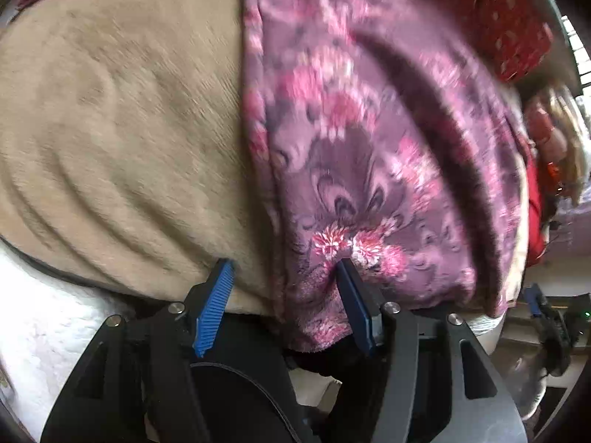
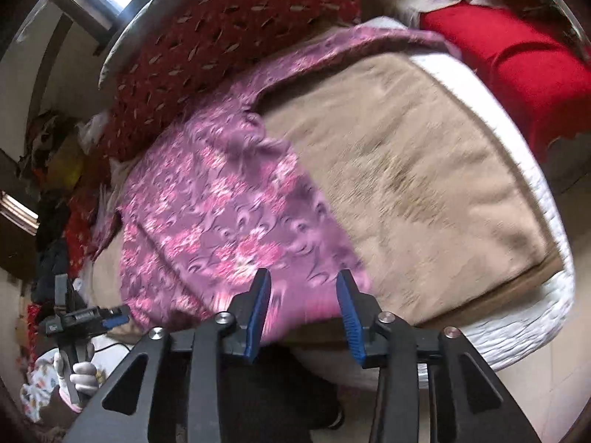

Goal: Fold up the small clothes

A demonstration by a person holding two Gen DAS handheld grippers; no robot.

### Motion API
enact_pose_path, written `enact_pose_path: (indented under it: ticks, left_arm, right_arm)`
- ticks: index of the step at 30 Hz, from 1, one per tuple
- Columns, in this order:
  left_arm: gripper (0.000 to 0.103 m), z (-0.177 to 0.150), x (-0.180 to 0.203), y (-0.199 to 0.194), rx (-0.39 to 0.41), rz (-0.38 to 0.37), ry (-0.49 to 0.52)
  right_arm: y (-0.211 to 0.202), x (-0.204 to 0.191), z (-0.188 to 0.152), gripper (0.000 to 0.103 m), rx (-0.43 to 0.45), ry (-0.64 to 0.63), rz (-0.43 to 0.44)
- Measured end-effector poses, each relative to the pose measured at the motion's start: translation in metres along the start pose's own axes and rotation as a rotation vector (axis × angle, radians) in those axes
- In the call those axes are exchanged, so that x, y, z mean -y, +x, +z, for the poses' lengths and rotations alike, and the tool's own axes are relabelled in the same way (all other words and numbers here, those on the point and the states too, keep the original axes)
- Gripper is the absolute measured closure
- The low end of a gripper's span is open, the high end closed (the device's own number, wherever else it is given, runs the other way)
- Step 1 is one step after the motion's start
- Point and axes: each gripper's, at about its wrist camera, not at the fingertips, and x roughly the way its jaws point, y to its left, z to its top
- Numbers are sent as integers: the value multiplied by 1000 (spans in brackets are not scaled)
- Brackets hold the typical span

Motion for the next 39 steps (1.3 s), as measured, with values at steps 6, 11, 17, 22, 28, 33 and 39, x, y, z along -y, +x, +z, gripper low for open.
enact_pose_path:
  ticks: [6,11,17,22,28,33,39]
  left_arm:
    - [82,-1,14,10,14,-3,-24]
    - [100,1,-7,-20,37,-78,-95]
    - [100,-1,-19,-85,100,-184,-143]
    - [103,-5,-30,-118,153,-77,-115]
    - [103,-13,-62,-58,42,-91,-178]
    - [74,-18,-50,-67,145,-106,-74]
    - [49,-16,-35,-56,119,-233,-26]
  right_arm:
    - [24,17,10,48,13,32,-73]
    - [74,9,4,54,-110,-16,-80]
    - [17,-25,7,99,-51,-64,213]
    - [-20,-25,6,99,1,-39,274]
    - [42,23,-16,99,-127,88,95]
    - [39,29,-11,99,-94,110,134]
    - [44,25,-14,96,-113,99,116]
